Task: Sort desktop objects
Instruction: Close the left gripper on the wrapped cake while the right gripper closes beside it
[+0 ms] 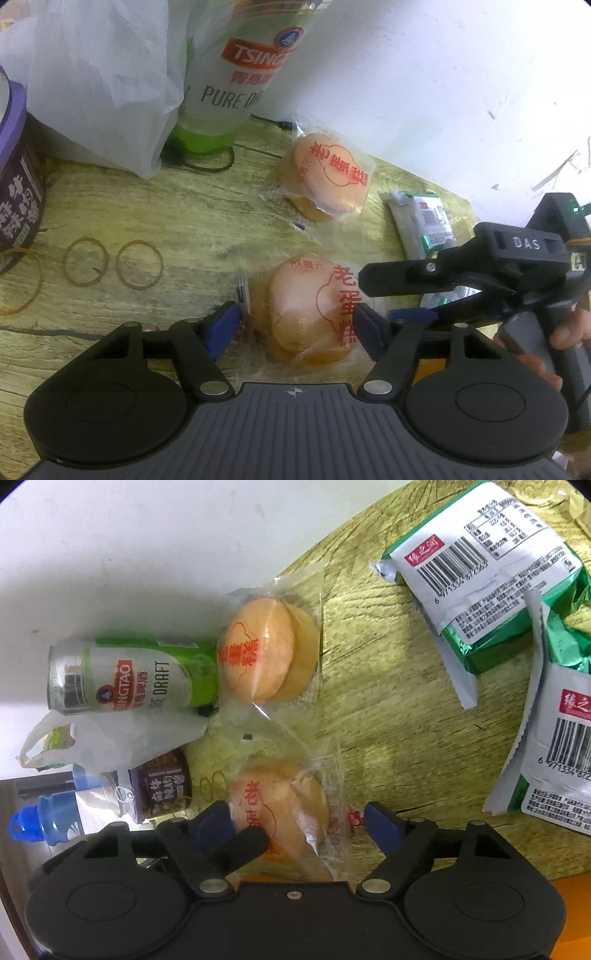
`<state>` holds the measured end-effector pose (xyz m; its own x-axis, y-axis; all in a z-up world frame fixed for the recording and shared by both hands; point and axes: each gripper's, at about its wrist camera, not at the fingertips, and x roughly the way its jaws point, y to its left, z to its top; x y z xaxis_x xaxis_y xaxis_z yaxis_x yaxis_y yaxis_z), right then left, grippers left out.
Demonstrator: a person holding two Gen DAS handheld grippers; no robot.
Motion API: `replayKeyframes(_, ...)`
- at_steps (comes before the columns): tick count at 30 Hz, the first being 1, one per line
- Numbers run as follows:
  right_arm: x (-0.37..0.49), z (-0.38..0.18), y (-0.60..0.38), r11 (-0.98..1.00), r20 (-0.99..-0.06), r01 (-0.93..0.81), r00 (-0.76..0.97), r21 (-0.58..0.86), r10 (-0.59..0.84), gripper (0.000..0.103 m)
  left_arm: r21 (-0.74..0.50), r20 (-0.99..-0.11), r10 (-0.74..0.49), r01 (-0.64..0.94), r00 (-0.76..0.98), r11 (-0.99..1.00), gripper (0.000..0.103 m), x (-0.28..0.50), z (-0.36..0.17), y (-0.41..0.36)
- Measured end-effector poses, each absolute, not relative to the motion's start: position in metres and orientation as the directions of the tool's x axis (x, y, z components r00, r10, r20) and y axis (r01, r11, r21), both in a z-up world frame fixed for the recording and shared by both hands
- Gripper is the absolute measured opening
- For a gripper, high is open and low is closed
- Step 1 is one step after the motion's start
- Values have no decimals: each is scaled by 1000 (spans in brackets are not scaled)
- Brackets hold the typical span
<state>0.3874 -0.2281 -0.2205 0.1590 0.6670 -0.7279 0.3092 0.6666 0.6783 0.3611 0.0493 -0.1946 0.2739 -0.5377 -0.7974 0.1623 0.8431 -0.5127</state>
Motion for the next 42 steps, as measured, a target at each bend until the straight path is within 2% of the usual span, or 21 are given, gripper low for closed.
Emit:
replayKeyframes(6,387,-224,-225,660,-721,310,153,684,676,75,-515,-797,-540,161,272,842,68,362,-195,50)
replayKeyframes(12,386,-224,-223,657,-714,305,138,690,686,75,-512,-800,-536,158,269,844,75,364,-198,50)
replayKeyframes(23,388,-233,-225,598,-676,354,153,719,721,75,-532,-778,-563,184,279,826,76,365,-201,44)
replayKeyframes(33,382,-238,-231,557,-660,402,183,726,728,61,-521,-781,-559,202,277,829,72,363,-198,40)
replayKeyframes(42,376,-232,-229,574,-668,378,193,726,718,61,-512,-784,-556,221,276,830,70,359,-194,38)
